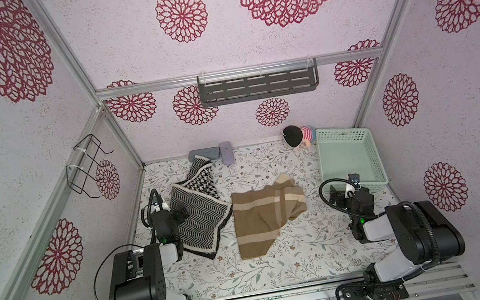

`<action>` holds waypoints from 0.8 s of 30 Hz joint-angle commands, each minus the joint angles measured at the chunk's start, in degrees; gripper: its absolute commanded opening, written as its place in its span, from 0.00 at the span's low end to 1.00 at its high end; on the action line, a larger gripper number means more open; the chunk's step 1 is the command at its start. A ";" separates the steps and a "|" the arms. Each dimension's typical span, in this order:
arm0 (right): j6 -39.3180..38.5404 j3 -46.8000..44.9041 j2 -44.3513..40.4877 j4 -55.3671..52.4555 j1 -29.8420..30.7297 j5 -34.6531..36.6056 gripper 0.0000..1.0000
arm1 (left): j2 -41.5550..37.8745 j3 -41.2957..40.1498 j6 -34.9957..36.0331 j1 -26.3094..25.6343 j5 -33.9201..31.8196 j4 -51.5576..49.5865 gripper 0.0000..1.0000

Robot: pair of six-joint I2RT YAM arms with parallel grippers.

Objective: Roll up the scarf and place it into the basket
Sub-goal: Flatten out the scarf at the center of the board.

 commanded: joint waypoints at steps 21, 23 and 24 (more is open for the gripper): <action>-0.87 2.21 -12.68 -10.43 -0.09 3.57 0.99 | -16.58 2.54 -0.78 0.42 -0.21 -12.33 0.97; 0.09 1.65 -16.86 -14.32 -0.01 5.28 0.99 | -19.19 3.46 -2.06 0.17 1.47 -14.67 0.97; 0.81 1.59 -19.44 -17.28 -0.01 5.98 0.99 | -20.45 4.25 -2.47 -0.35 2.61 -16.47 0.97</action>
